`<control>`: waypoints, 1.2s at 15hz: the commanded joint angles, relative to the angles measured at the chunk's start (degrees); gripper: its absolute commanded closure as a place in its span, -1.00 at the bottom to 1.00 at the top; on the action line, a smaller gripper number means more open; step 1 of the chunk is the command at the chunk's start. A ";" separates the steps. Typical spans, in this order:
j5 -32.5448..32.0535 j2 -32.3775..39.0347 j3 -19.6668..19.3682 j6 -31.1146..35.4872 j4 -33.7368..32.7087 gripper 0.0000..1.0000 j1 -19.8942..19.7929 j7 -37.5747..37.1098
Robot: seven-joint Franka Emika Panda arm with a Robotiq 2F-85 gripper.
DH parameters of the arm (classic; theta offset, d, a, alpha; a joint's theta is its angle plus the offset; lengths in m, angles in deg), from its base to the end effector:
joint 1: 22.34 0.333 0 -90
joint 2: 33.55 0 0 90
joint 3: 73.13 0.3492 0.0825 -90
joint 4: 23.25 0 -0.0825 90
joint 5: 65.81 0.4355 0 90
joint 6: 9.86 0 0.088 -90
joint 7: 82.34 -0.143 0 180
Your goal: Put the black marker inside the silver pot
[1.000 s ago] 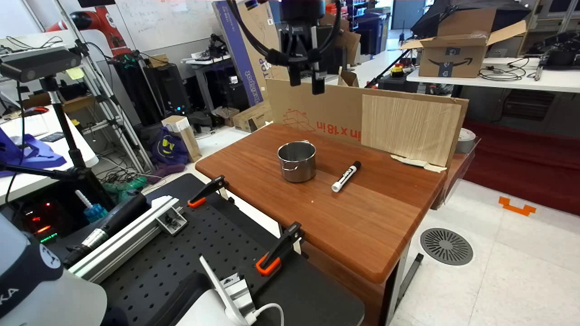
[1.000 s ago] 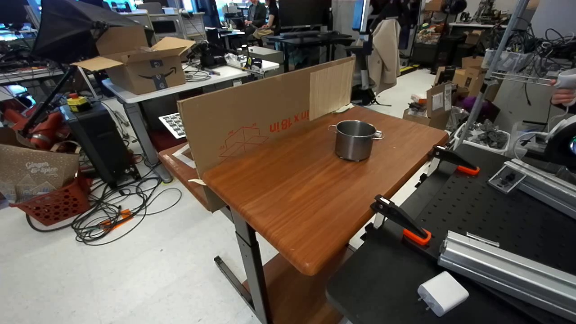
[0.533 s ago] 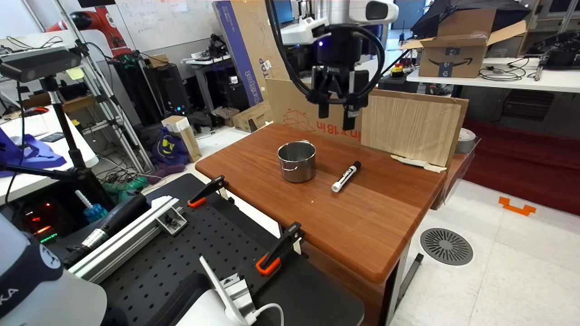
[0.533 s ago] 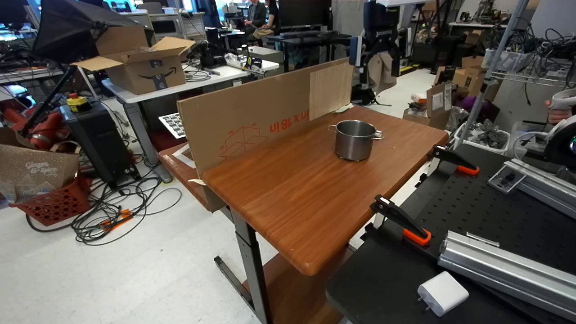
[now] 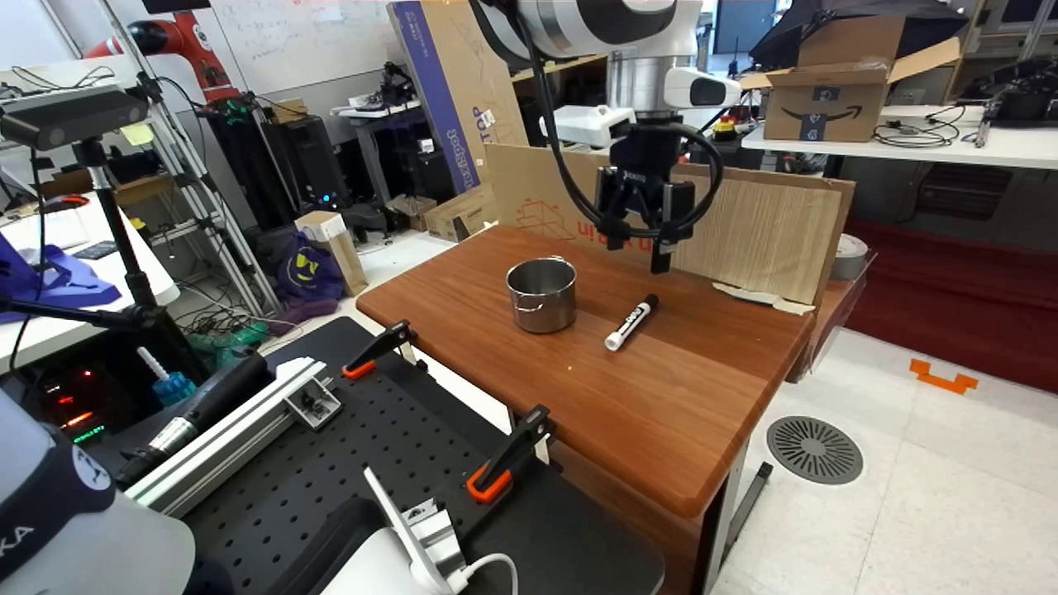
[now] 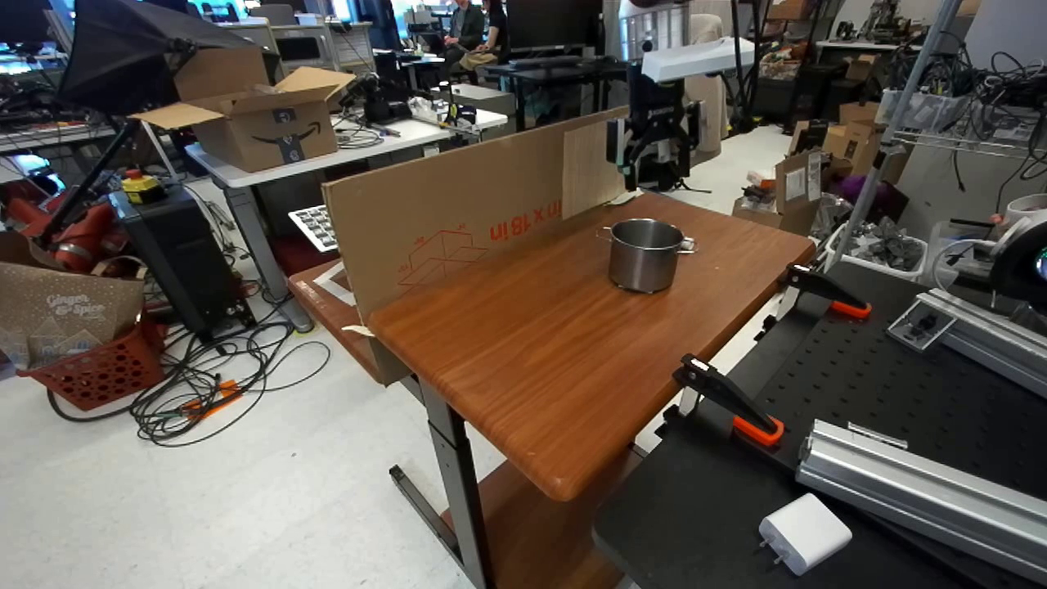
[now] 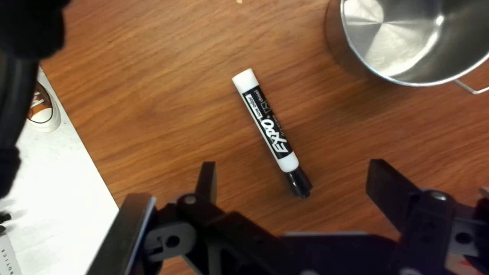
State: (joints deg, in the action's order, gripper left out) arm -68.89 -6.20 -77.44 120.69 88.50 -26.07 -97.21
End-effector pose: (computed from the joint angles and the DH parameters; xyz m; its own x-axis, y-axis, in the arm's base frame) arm 0.6405 -0.0932 0.1766 0.9274 -0.3521 -0.1264 -0.3403 -0.9344 0.1057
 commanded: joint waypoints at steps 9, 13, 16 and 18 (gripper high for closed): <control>-0.23 12.29 -1.48 2.22 -8.38 -1.00 2.03 -0.11; -0.41 14.39 -1.86 2.78 -10.30 -0.17 2.51 -0.12; -0.38 14.63 -2.06 2.75 -11.12 0.28 2.51 -0.15; -0.39 14.48 -2.18 2.78 -11.28 0.58 2.49 -0.17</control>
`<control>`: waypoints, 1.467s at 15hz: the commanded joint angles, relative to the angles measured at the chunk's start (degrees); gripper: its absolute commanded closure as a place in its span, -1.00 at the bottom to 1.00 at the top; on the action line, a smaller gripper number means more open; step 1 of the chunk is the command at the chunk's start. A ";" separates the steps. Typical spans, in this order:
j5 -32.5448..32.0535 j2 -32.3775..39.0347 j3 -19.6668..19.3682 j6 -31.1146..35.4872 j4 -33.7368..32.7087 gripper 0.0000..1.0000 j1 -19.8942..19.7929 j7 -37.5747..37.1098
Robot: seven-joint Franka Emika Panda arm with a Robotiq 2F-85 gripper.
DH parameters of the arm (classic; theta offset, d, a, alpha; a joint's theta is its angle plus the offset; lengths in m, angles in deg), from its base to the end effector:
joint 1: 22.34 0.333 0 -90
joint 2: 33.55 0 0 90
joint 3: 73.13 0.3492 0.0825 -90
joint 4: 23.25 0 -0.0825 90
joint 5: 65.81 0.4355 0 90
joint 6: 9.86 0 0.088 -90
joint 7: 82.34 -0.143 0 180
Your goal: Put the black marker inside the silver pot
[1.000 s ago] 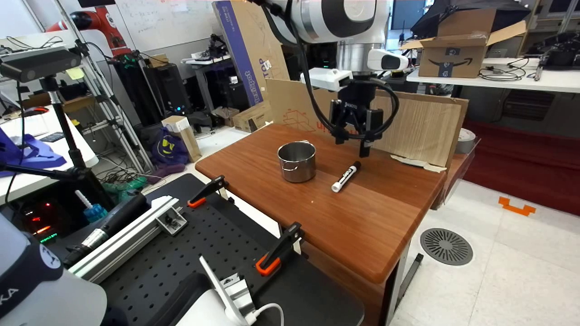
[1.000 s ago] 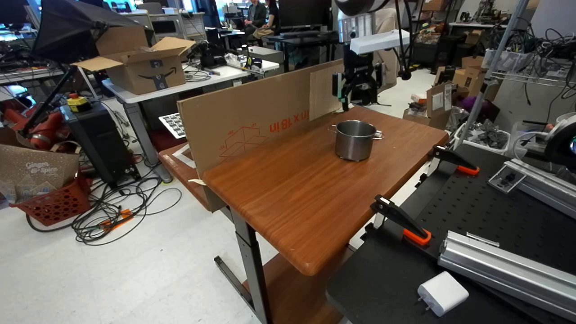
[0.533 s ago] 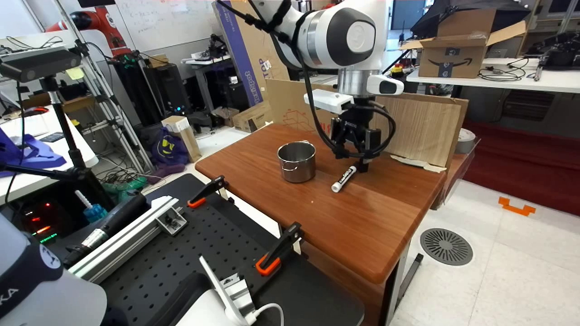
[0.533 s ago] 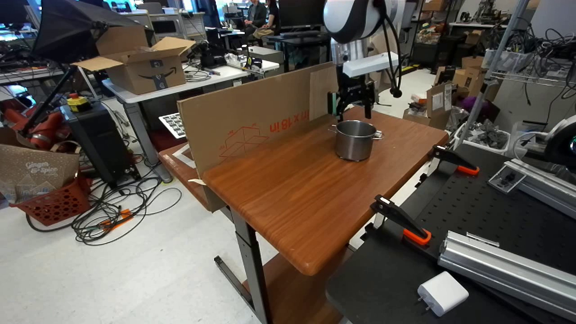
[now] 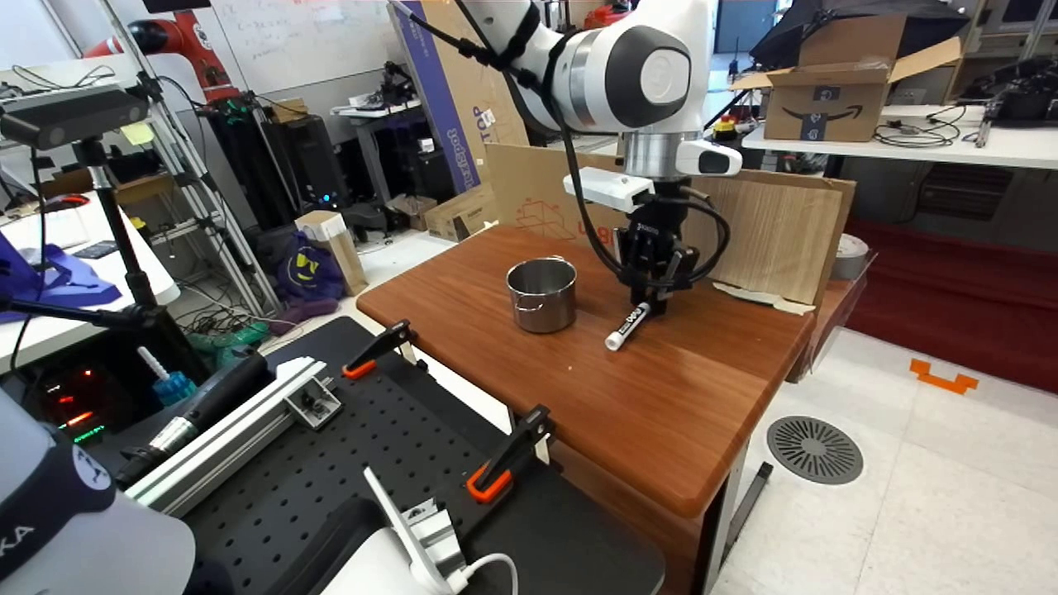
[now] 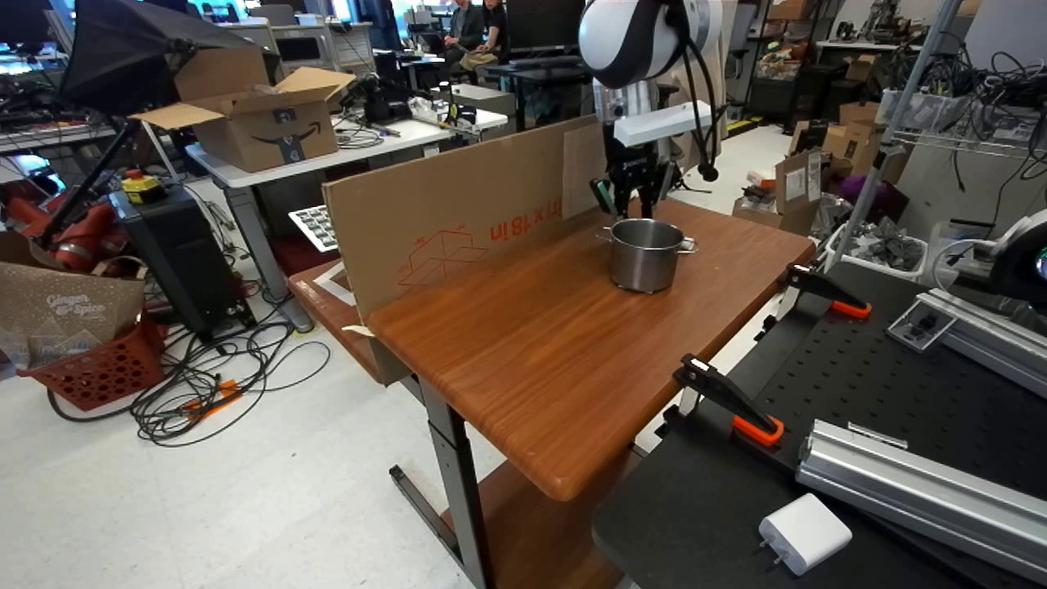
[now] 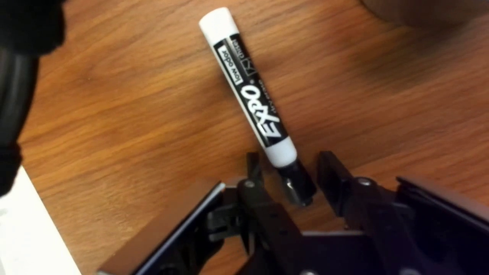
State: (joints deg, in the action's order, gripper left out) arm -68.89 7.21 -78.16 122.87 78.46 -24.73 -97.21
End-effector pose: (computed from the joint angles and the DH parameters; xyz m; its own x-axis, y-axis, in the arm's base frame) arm 0.6785 -0.0900 0.0946 0.9326 -0.3322 -0.1409 -0.3151 -0.9400 0.1305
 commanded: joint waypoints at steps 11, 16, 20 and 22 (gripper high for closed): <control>-0.89 -7.24 -3.18 4.58 6.30 0.90 1.84 -2.31; -2.77 -19.80 -6.20 12.78 18.86 0.90 4.21 -9.60; -3.73 -28.11 -6.19 17.86 27.52 0.90 5.82 -18.00; -4.73 -30.66 -5.80 19.71 30.30 0.90 6.64 -22.21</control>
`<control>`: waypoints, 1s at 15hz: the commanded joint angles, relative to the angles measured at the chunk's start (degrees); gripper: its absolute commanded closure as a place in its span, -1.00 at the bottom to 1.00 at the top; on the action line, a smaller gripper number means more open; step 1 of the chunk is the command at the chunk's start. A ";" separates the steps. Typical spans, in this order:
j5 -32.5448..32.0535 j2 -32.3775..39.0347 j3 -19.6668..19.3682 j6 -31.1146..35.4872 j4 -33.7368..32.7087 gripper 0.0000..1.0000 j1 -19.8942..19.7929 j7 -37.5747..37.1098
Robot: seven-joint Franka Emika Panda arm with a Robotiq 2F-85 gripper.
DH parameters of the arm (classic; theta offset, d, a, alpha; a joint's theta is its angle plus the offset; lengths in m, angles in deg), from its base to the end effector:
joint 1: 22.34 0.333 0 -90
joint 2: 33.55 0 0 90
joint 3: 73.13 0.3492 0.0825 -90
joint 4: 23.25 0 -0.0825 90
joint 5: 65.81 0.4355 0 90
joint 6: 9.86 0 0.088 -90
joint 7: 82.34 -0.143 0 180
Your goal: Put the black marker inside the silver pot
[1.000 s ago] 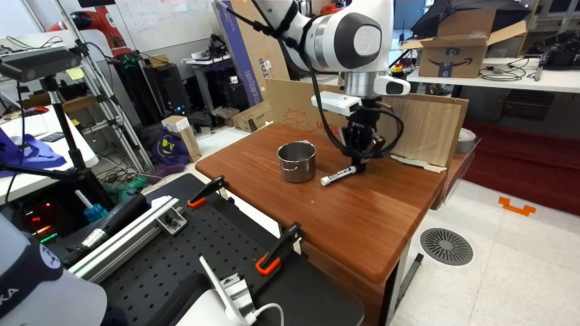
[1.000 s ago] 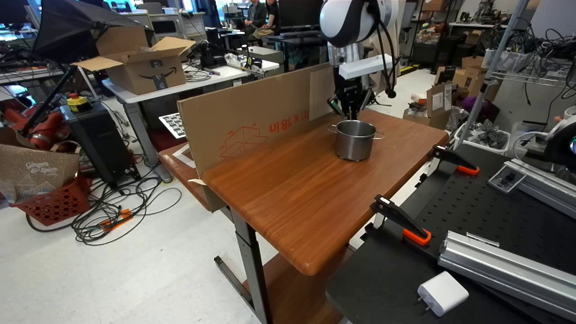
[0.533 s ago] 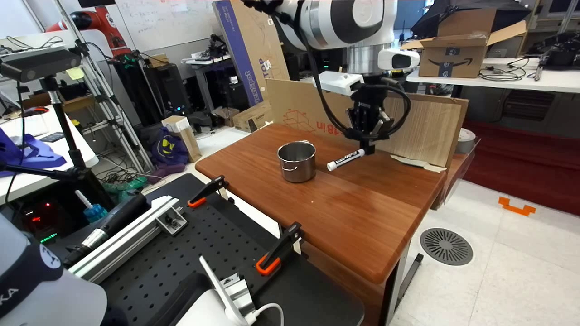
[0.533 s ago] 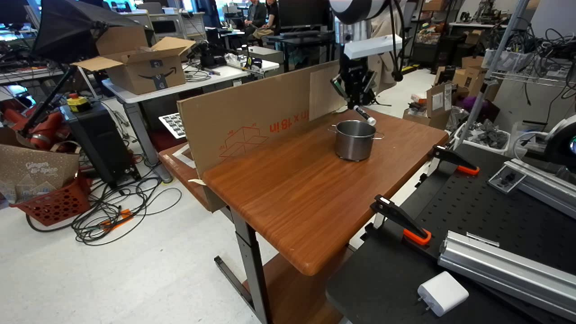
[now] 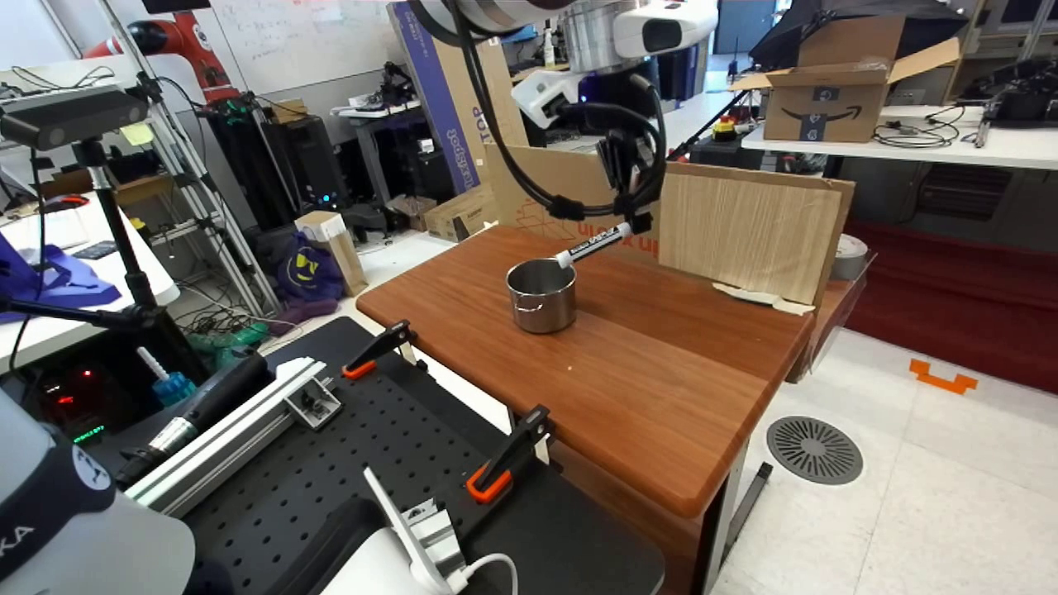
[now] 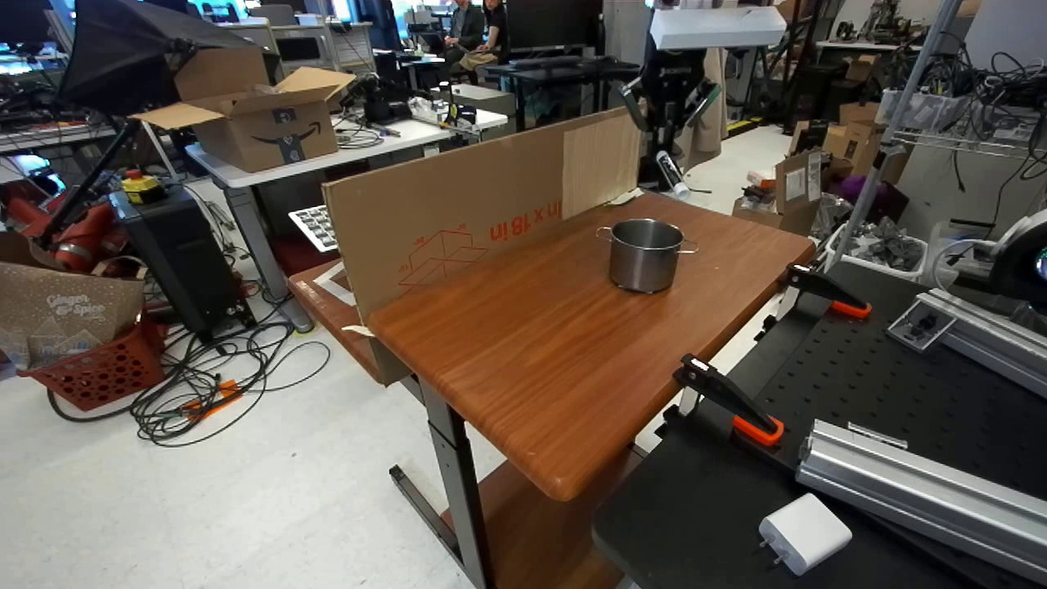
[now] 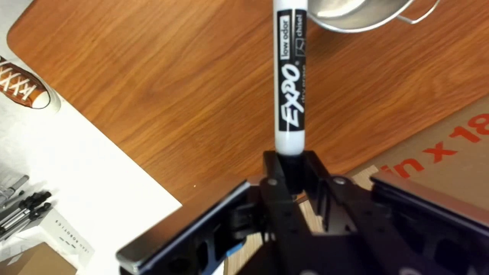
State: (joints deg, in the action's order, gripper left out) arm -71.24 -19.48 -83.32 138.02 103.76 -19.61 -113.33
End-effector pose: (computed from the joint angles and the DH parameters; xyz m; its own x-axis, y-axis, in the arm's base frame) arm 0.6021 -0.0800 0.2355 0.8246 -0.5448 0.1523 -0.5546 -0.8317 0.0281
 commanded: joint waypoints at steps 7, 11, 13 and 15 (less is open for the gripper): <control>-16.50 -5.30 -0.66 8.25 7.87 0.90 4.59 -25.41; -26.71 -4.41 -0.49 6.84 7.05 0.90 5.76 -36.61; -30.50 -3.86 -0.21 6.51 6.71 0.90 5.94 -41.02; -33.35 -3.23 0.28 6.20 6.54 0.90 5.85 -44.29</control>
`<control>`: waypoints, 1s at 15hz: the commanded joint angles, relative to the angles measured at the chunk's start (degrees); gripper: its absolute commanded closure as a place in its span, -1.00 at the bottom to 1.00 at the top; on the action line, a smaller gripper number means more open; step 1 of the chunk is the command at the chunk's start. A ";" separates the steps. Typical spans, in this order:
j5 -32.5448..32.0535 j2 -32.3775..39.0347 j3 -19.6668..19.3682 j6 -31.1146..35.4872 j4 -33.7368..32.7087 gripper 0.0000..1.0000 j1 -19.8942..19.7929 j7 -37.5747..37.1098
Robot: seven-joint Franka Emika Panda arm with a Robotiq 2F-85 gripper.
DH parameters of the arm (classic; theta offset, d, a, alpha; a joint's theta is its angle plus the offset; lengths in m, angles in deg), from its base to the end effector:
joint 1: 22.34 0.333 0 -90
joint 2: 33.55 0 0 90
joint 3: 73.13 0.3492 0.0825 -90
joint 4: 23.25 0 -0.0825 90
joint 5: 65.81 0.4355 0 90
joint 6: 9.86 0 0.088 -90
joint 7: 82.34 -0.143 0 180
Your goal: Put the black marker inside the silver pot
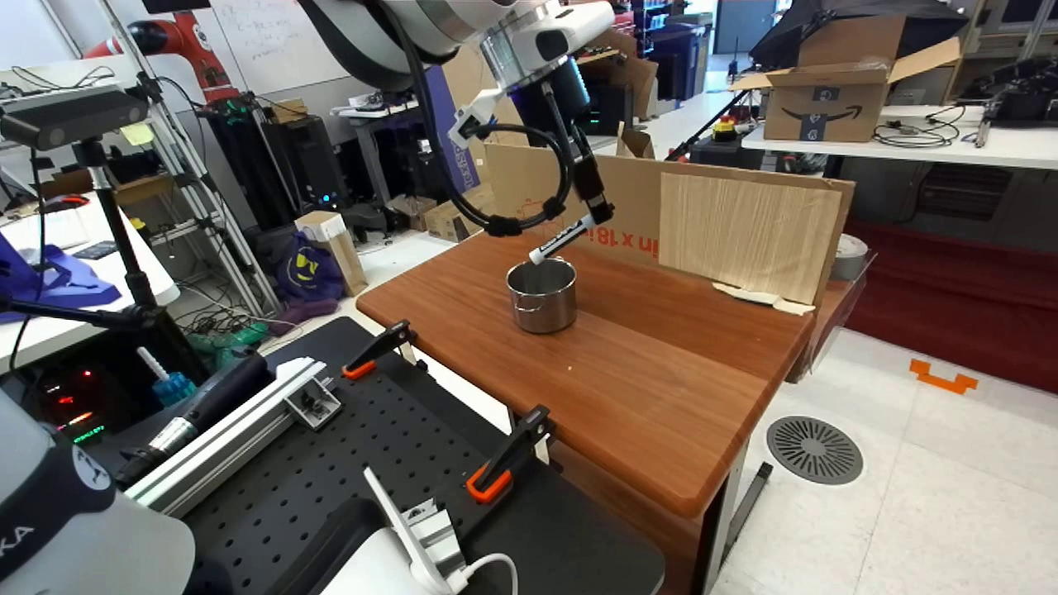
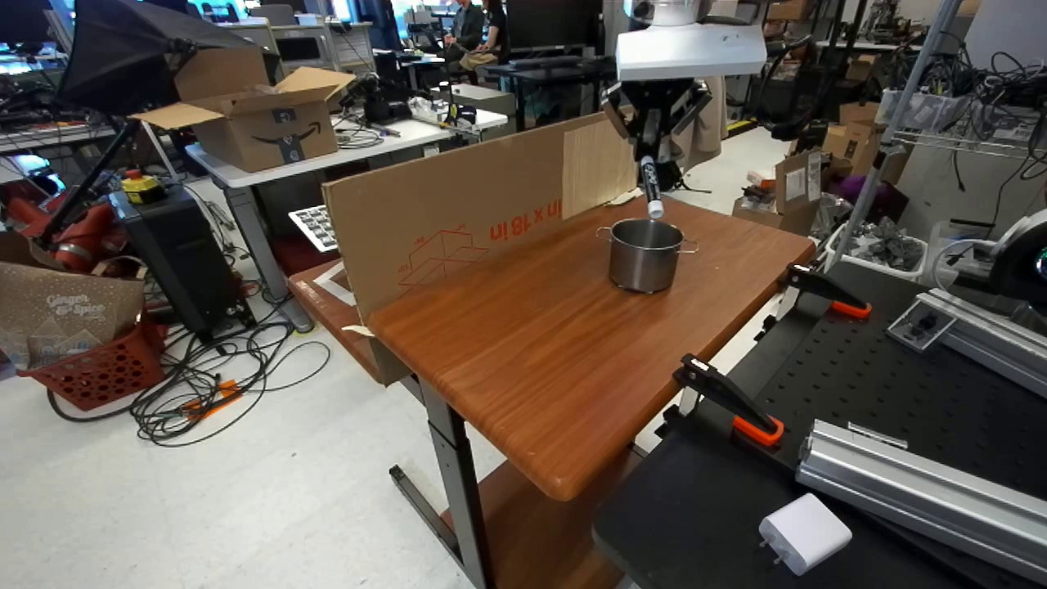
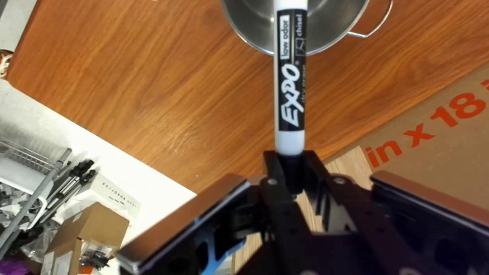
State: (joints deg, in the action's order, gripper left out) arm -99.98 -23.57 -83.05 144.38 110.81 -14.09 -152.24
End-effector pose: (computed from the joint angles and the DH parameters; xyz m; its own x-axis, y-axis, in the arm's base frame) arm 0.5741 -0.0086 0.2329 0.7050 -0.6116 0.3589 -0.6698 -0.7406 0.0538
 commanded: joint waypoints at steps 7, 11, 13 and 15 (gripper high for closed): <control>-8.60 4.68 1.45 -0.19 -1.31 0.90 0.63 -11.07; -8.74 6.66 1.65 -0.22 -2.38 0.90 1.17 -11.77; -9.02 7.55 1.36 -0.71 -2.94 0.90 1.80 -12.20; -8.51 8.33 1.40 -0.68 -3.39 0.90 2.01 -11.88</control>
State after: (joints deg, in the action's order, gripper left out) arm -107.08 -16.60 -81.34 144.35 108.88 -12.78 -162.37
